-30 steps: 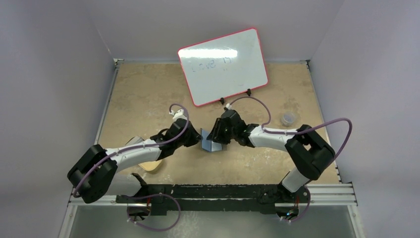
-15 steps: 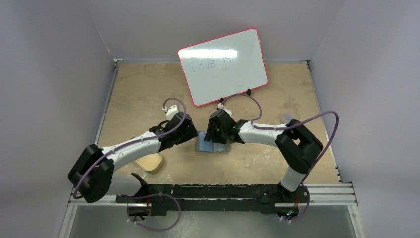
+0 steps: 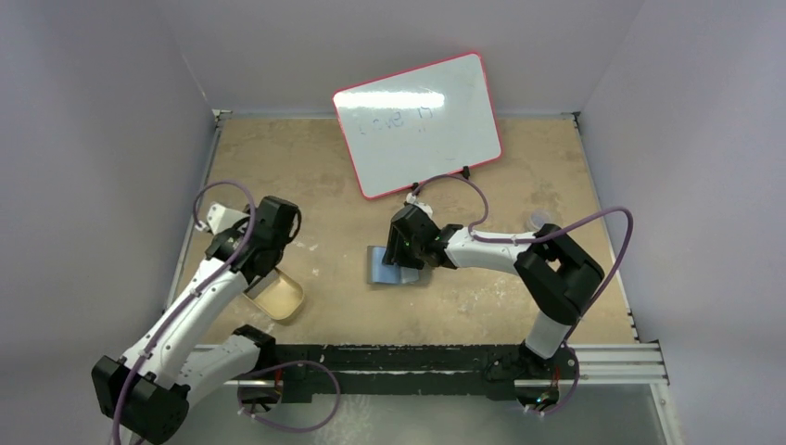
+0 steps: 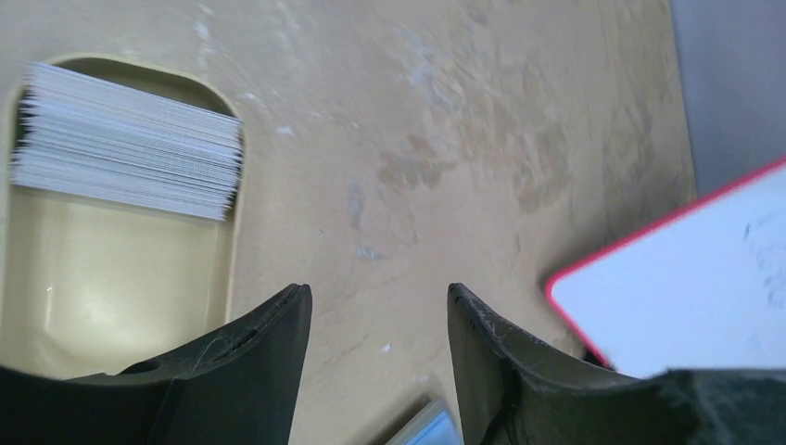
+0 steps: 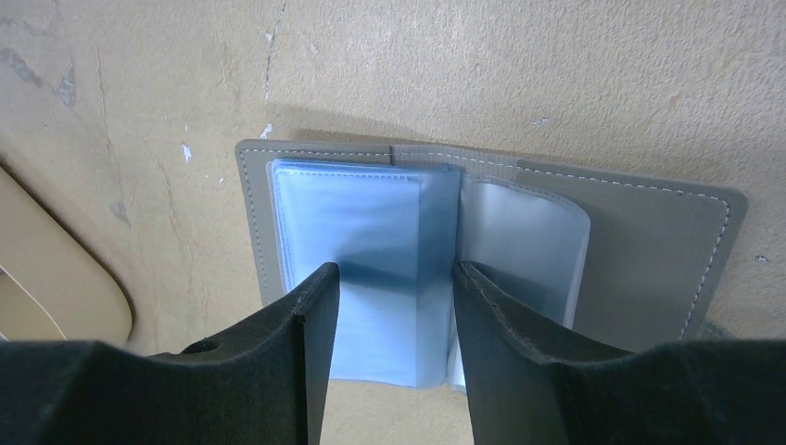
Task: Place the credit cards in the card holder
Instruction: Move the storage box to the center of the board.
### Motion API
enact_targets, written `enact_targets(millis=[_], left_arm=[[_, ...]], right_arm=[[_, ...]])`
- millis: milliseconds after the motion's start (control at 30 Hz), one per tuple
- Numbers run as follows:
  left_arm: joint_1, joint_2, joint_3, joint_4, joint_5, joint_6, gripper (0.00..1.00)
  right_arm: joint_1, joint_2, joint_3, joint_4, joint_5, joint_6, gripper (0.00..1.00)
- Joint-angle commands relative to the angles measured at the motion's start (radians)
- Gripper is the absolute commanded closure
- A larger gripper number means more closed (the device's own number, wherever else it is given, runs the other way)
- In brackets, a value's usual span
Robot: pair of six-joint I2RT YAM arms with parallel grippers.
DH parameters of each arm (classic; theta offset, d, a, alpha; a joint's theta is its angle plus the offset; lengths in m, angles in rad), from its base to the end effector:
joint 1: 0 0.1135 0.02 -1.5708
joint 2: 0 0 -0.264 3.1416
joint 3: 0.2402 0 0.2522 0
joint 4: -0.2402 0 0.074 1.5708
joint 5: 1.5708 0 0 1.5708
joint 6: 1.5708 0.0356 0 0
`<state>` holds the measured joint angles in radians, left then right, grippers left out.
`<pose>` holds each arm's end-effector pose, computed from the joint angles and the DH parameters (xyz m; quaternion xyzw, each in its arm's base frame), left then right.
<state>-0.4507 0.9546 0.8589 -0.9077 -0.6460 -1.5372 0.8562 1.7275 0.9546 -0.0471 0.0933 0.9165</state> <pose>0.1642 -0.0557 0.2789 -0.5466 0.7334 -0.0563 0.4002 0.2339 0.2646 0.1662 0.0451 0.9284 0.2563 0.2652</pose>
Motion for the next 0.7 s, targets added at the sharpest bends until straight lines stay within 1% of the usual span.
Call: enact_targets(millis=[0,167,267,400,467,533,633,667], left_arm=[[0.137,0.020,0.075,-0.257,-0.084,-0.255,0.44],[0.326,-0.013,0.061,-0.285,-0.016,-0.314,0.41],[0.389,-0.035,0.051,-0.342,-0.060,-0.372,0.40],[0.413,-0.052,0.034,-0.402,-0.169,-0.399,0.43],[0.418,-0.048,0.008,-0.430,-0.198,-0.412,0.45],[0.421,-0.045,-0.031,-0.470,-0.197,-0.441,0.48],[0.426,-0.046,-0.073,-0.482,-0.190,-0.460,0.50],[0.429,-0.045,-0.082,-0.487,-0.189,-0.467,0.52]], right_arm=[[0.007,0.025,-0.003,-0.033,0.004,-0.031,0.49],[0.009,0.023,-0.019,-0.015,0.000,-0.048,0.49],[0.009,0.022,-0.029,0.003,-0.016,-0.057,0.50],[0.008,0.020,-0.041,0.022,-0.035,-0.064,0.50],[0.008,0.017,-0.048,0.035,-0.038,-0.065,0.50],[0.009,0.019,-0.055,0.046,-0.039,-0.066,0.50],[0.008,0.020,-0.063,0.047,-0.041,-0.066,0.50],[0.008,0.017,-0.067,0.048,-0.047,-0.065,0.50]])
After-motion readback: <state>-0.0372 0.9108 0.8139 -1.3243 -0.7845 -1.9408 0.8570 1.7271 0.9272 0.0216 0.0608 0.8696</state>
